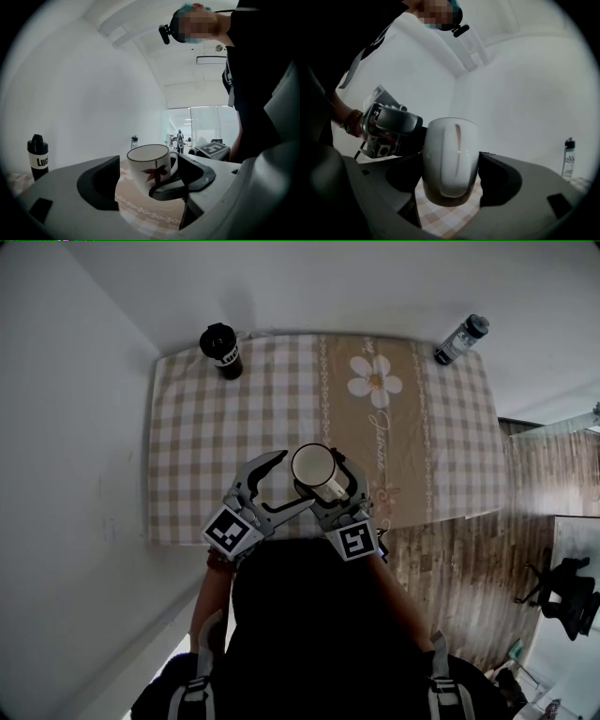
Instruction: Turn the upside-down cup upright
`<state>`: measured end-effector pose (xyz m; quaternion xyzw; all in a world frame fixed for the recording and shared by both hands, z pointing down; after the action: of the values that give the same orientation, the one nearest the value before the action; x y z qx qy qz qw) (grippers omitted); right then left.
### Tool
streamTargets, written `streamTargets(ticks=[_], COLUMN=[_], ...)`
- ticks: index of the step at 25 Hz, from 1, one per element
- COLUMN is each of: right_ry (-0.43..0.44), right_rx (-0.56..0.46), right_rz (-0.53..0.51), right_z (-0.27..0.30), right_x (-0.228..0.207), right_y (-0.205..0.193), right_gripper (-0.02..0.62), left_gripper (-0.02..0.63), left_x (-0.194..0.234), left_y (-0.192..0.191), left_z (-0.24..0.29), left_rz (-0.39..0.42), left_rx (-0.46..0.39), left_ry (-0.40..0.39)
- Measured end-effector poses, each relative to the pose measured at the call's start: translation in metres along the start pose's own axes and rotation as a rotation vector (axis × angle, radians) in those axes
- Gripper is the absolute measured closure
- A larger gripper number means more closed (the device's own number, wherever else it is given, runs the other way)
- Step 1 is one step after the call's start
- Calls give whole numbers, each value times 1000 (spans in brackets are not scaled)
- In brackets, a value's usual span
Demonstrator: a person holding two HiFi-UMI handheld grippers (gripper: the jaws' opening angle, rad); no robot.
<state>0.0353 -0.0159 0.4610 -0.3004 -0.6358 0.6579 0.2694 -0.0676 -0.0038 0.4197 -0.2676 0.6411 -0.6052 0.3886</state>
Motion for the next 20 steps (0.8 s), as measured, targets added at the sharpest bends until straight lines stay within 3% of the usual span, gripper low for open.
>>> streamTargets(ticks=[2,6,9,12,20], right_ry=[39,155,249,348,370], right_rx=[-31,-7,-7,26,27], right_rz=[106,97,187,198,183], right_z=[-2,-2,-2,-3,0], right_x=[6,19,28,38,39], right_y=[-1,-5,-6,-8,-7], right_gripper=[221,221,221,221,219], left_gripper=[203,193,193,192,193], left_x=[0,1,-5,-11,-12], left_y=[-3,-2,2,5,8], left_z=[-1,3,6,7,4], left_rz=[-17,-18,-46,-47,-22], left_rx=[-9,-29,-74,-118,-147], left_ry=[-53,-107,-177,-227,-200])
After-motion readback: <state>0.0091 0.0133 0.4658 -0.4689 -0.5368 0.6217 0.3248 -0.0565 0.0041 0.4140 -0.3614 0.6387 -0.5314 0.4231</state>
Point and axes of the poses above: the fingertips, and each gripper's own axes: z forward along the fingers, x to its left, y out of its top, the point moved 6 cm from there along -z, backward along the fingers, and after that the axes turned 15 degrees about z, right-handed, at the moved point
